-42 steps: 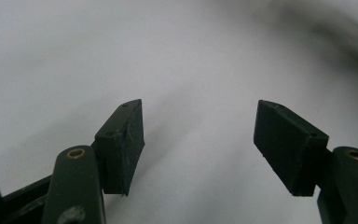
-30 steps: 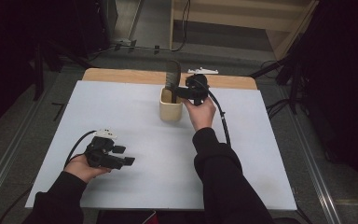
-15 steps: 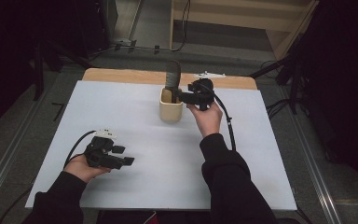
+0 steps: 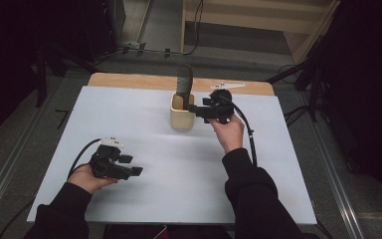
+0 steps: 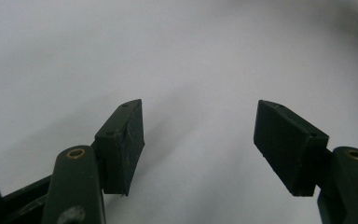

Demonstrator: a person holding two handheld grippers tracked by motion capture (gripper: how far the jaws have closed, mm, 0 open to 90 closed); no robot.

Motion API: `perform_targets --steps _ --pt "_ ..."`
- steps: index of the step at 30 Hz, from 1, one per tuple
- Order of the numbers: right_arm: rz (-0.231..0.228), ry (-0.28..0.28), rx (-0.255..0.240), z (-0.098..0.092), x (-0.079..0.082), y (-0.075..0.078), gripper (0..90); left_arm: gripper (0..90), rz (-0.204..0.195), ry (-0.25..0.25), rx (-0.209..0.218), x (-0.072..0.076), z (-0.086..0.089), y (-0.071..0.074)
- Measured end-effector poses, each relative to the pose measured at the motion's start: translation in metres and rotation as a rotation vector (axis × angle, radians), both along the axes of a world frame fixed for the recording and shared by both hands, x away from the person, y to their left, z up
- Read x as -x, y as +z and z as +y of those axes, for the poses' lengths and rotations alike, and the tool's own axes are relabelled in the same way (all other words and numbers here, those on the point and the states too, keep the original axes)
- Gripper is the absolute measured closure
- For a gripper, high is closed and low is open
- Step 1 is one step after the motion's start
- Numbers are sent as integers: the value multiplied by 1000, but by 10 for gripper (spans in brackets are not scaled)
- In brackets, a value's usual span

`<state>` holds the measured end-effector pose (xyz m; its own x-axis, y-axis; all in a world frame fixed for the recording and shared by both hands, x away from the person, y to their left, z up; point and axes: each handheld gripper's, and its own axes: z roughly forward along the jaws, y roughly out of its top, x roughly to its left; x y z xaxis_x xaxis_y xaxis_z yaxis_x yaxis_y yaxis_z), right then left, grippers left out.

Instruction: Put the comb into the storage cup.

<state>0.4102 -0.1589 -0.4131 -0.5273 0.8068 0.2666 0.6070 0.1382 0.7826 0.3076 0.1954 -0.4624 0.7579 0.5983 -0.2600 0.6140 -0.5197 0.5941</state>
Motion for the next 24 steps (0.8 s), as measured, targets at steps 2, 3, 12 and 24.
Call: perform_targets --steps 2,3,12,24 --pt "2 8 2 -1 3 1 271 339 0 1 5 0 0 0" --pt "1 18 2 -2 5 1 271 339 2 4 8 0 0 0" --pt "32 70 3 -5 19 -4 271 314 8 -3 26 0 -1 1" --pt "62 136 4 -7 34 -12 274 296 13 -7 33 -1 -2 0"
